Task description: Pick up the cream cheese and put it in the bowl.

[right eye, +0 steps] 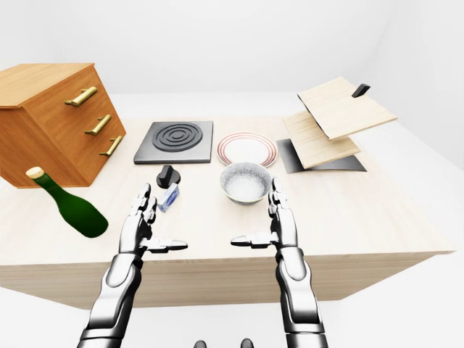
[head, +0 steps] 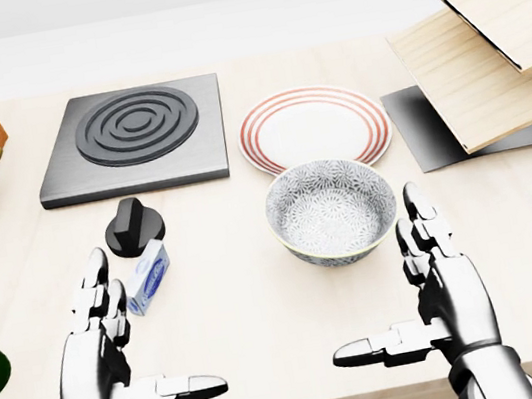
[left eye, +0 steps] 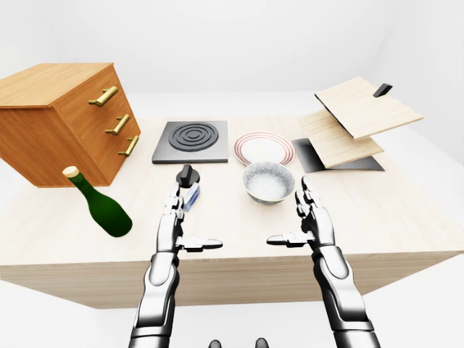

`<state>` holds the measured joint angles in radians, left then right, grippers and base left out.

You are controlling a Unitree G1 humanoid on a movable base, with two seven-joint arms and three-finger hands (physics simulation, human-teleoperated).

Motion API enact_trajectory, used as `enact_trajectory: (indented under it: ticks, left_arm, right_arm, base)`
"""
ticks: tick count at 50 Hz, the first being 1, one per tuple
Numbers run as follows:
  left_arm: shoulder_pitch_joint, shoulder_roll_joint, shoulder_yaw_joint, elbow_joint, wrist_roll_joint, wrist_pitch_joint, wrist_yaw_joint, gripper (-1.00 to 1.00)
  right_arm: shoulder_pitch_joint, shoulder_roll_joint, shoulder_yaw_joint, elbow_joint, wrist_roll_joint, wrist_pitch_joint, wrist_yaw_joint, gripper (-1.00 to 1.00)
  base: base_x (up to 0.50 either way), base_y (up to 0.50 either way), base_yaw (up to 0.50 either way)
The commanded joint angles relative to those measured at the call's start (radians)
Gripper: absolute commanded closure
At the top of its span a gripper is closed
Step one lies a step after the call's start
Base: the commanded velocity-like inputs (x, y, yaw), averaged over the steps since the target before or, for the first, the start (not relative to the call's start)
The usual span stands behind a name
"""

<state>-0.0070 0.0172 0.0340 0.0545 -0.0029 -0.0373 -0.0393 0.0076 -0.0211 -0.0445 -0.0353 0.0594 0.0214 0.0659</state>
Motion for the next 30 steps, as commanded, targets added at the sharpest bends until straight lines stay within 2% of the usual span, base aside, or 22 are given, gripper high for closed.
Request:
enact_trajectory:
  ticks: [1,7,12,13,23,25,27,30]
  left_arm:
    - [-0.003,0.003,0.004,-0.002,-0.003,0.000,0.004,-1.00]
    - [-0.003,0.003,0.003,-0.005,-0.003,-0.001,0.004,-1.00]
    - [-0.004,0.003,0.004,-0.015,-0.003,0.007,0.006,-1.00]
    - [-0.003,0.003,0.004,-0.017,-0.003,0.008,0.006,-1.00]
    - [-0.005,0.003,0.003,-0.018,-0.001,0.007,0.008,-1.00]
    - [-0.005,0.003,0.003,-0.021,-0.001,0.007,0.007,-1.00]
    - [-0.004,0.004,0.003,-0.022,0.003,0.002,0.010,-1.00]
    - [-0.014,0.009,0.011,-0.011,0.018,-0.024,0.023,-1.00]
  right_arm:
    - [-0.004,0.003,0.003,0.004,-0.002,0.000,-0.001,-1.00]
    - [-0.001,0.002,0.009,0.006,-0.021,-0.003,-0.005,-1.00]
    - [0.008,0.002,0.008,-0.012,0.012,0.012,0.029,-1.00]
    - [0.009,0.002,0.010,-0.016,0.007,0.019,0.026,-1.00]
    - [0.008,0.004,0.008,-0.017,0.003,0.014,0.023,-1.00]
    - [0.007,0.003,0.008,-0.012,-0.001,-0.003,0.021,-1.00]
    - [0.010,0.003,0.009,-0.015,-0.001,0.000,0.022,-1.00]
    - [0.007,0.004,0.010,-0.005,0.000,-0.003,0.024,-1.00]
  base:
    - [0.00,0.00,0.00]
    - [0.00,0.00,0.00]
    - [0.04,0.00,0.00]
    - [0.45,-0.11,0.00]
    - [0.50,-0.12,0.00]
    - [0.25,-0.06,0.00]
    - [0.00,0.00,0.00]
    - [0.00,0.00,0.00]
